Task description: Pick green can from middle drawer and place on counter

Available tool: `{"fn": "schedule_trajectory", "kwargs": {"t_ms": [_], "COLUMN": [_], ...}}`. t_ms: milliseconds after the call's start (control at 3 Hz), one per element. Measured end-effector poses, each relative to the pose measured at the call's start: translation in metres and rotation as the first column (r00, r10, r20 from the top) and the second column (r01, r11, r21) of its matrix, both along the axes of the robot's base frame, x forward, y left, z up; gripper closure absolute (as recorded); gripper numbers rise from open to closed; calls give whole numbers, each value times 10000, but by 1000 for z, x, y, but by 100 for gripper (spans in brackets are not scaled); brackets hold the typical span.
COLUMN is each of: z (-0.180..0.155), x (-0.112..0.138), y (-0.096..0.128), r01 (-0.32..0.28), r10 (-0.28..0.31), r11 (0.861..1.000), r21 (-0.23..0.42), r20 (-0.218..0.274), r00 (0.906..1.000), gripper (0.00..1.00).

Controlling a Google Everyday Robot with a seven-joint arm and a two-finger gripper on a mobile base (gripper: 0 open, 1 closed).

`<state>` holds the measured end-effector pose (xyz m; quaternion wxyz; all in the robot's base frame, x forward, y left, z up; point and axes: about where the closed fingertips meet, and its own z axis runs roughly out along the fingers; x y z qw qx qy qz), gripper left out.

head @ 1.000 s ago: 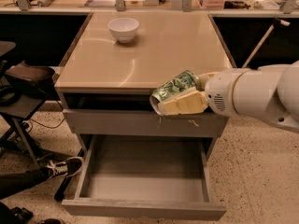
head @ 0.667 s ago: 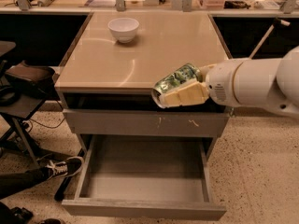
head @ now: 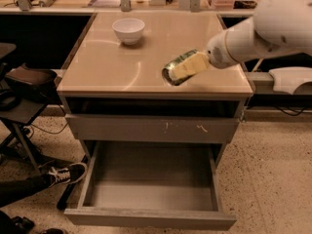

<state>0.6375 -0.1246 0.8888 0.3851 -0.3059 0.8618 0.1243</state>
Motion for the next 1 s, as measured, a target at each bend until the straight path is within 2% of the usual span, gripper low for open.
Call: {"fn": "schedule_trajectory", "kwargs": {"t_ms": [333,667,1000], "z": [-8,-7,-13], "x": [63,112,136], "y": [-1,-10,-25], "r01": [214,873,1528], "r10": [-221,-876,-1528], "r11": [9995,9961,9883], "r21": [-221,-157,-8], "r20": [-353,-152,214], "r00": [9991,9960,9880], "gripper": [100,100,100]}}
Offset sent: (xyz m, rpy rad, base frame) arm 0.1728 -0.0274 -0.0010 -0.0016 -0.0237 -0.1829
